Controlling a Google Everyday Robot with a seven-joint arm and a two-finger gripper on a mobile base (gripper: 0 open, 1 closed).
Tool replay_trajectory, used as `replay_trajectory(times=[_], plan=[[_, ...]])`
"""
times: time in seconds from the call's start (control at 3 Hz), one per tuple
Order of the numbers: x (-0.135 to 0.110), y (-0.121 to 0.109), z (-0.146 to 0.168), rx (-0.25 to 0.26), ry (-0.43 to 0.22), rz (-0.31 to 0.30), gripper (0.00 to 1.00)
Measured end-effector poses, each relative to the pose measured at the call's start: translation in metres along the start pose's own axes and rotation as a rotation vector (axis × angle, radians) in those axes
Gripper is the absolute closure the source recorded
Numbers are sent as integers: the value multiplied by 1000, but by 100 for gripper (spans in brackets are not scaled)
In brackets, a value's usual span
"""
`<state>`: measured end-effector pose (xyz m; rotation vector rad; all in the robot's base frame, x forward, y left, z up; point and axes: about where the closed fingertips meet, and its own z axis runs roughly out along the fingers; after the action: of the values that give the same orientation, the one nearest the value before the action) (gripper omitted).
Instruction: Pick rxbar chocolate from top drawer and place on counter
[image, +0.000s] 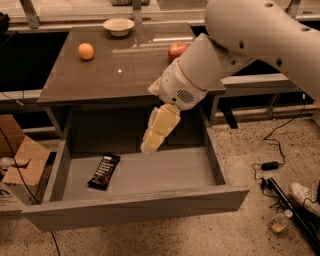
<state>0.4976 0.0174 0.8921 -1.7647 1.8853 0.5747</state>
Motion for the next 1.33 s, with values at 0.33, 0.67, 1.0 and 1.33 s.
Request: replay_trajectory(times=[0.33,0.67,1.0,1.33], plan=[[-5,-5,18,-10,-36,-12,0],[-24,-11,65,-63,-128,-39,0],[-42,-23,106,-103,-230,-56,0],[-39,-24,111,-110,-233,-50,0]])
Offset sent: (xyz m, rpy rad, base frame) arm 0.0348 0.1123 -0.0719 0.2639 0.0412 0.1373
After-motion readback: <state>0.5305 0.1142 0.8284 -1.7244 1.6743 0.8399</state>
